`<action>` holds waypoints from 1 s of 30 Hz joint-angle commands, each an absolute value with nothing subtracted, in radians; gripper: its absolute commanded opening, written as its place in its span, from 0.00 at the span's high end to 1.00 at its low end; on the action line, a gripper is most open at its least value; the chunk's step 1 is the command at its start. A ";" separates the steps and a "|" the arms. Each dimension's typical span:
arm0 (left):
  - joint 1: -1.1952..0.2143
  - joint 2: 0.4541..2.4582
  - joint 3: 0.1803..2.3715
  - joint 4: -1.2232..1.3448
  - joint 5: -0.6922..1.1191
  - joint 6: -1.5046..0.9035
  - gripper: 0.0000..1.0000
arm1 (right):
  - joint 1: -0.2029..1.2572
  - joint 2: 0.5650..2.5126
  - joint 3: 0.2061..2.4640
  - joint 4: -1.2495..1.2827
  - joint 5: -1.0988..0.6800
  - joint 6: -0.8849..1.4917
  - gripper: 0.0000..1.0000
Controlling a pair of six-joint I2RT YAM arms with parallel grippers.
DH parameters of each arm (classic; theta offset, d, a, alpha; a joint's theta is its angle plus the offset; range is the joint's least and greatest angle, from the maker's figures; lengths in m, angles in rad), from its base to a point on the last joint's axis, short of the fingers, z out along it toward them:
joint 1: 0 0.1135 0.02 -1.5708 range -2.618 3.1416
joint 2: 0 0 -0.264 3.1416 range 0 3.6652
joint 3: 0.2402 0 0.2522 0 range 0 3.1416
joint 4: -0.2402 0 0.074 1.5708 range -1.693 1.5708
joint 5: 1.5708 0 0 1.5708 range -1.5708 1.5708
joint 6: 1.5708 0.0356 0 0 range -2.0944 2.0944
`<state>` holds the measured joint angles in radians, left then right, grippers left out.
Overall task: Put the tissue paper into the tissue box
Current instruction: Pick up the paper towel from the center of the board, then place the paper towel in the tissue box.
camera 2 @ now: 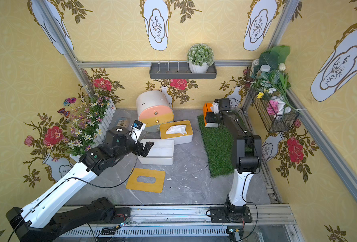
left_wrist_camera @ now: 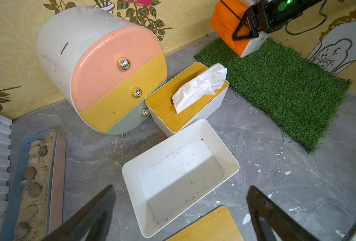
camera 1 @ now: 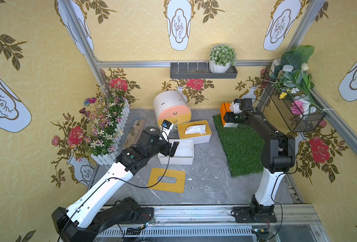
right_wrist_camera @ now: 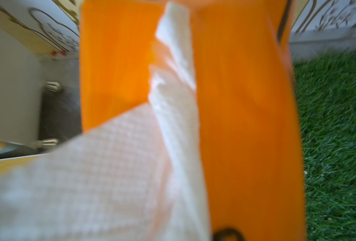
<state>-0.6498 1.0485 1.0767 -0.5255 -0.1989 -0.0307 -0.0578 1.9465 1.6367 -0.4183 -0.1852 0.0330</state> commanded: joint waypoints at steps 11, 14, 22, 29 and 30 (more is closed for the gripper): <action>-0.649 0.978 1.032 -0.489 -0.239 -0.029 0.00 | 0.202 1.670 1.707 -0.321 -0.301 -0.070 0.19; -0.649 0.939 1.010 -0.462 -0.258 -0.031 0.00 | 0.306 1.651 1.710 -0.324 -0.312 -0.140 0.19; -0.650 0.798 0.932 -0.374 -0.316 -0.035 0.00 | 0.504 1.713 1.710 -0.380 -0.369 -0.298 0.21; -0.649 0.705 0.883 -0.323 -0.359 -0.034 0.00 | 0.613 1.804 1.685 -0.450 -0.411 -0.408 0.22; -0.649 0.700 0.881 -0.321 -0.362 -0.034 0.00 | 0.624 1.812 1.676 -0.454 -0.417 -0.418 0.23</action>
<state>-0.6498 0.7109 0.8902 -0.3706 -0.3370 -0.0311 0.6022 1.7962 1.6878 -0.4431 -0.3836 -0.3523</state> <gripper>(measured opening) 0.997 0.779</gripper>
